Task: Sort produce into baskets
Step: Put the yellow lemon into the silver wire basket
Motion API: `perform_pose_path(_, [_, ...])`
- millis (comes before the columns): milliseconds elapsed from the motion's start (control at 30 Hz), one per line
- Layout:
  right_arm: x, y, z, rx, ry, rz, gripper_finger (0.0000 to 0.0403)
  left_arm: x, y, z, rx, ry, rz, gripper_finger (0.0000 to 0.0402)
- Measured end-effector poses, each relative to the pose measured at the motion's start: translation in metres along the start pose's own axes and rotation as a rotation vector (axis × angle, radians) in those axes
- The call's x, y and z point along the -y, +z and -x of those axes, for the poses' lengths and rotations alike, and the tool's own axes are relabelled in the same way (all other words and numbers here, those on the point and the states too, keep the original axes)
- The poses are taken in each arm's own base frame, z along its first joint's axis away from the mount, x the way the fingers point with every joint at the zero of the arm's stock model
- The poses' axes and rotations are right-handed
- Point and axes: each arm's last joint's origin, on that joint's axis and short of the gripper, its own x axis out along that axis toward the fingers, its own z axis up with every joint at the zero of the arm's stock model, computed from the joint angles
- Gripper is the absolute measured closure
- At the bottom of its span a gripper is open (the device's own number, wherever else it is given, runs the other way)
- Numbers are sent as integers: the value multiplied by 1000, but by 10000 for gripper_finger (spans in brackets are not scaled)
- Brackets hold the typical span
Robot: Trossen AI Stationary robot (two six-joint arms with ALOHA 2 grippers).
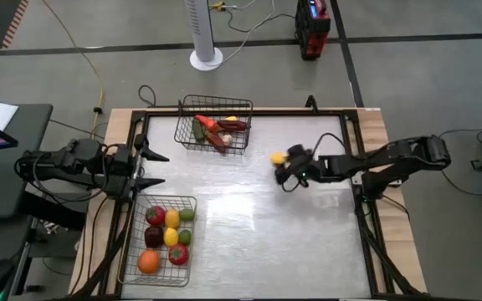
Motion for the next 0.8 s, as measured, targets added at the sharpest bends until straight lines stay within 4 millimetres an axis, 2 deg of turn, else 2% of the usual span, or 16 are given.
perform_pose_path(167, [-53, 20, 23, 191, 326, 40, 152, 0, 2, 0, 23, -1, 2, 123])
perform_pose_path(333, [-92, 30, 39, 291, 462, 114, 152, 0, 2, 0, 23, -1, 1, 123])
perform_pose_path(500, [-135, 28, 23, 247, 530, 215, 152, 0, 3, 0, 29, -1, -8, 123])
perform_pose_path(800, [-231, 38, -17, 212, 841, 417, 152, 0, 2, 0, 23, -1, -10, 123])
